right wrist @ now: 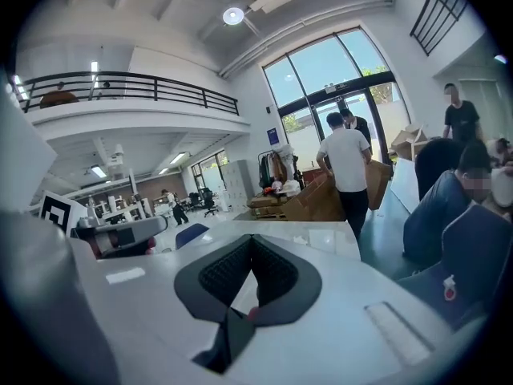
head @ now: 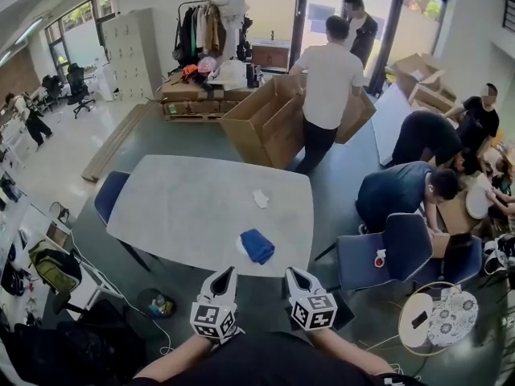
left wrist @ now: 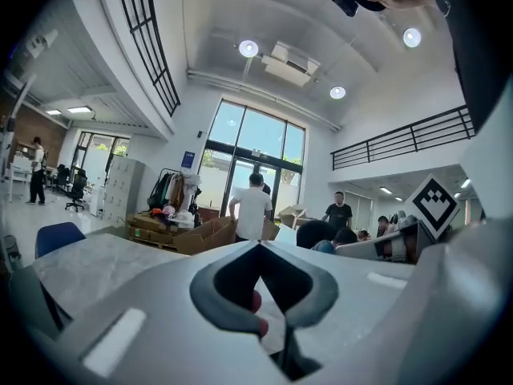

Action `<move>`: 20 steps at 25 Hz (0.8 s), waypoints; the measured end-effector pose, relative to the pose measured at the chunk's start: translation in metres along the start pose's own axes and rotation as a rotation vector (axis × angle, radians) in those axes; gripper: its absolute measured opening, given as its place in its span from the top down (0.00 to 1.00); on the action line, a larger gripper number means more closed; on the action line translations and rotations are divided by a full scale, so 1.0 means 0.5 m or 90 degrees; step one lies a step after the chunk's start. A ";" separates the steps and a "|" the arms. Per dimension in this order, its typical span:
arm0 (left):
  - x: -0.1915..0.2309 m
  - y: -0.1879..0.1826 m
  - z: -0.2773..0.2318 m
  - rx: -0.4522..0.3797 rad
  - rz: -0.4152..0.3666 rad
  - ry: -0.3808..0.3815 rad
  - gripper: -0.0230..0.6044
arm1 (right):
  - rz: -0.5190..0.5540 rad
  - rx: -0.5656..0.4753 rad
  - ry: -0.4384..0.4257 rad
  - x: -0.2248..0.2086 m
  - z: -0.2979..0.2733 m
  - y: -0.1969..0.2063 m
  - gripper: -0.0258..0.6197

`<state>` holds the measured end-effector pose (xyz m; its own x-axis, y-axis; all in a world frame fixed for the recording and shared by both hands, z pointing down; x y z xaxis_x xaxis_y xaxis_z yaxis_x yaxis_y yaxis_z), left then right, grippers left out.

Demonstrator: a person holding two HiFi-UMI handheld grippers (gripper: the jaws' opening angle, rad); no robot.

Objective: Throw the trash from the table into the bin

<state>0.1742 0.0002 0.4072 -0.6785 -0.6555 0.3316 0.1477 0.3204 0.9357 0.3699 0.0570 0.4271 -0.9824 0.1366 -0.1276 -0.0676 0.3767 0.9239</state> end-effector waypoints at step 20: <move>0.136 -0.071 -0.223 0.012 0.023 -0.069 0.96 | -0.006 -0.002 -0.023 -0.183 -0.261 -0.128 0.92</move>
<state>0.2030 -0.1318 0.4101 -0.7472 -0.5657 0.3489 0.1605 0.3558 0.9207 0.4416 -0.0990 0.4267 -0.9747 0.1668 -0.1490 -0.0770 0.3755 0.9236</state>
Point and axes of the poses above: the fingertips, and each gripper's own axes: z backward along the fingers, x to its left, y out of its underside, the point moved 5 cm from there along z, backward along the fingers, and after that the axes turned 9 degrees about z, right-handed, at the moved point
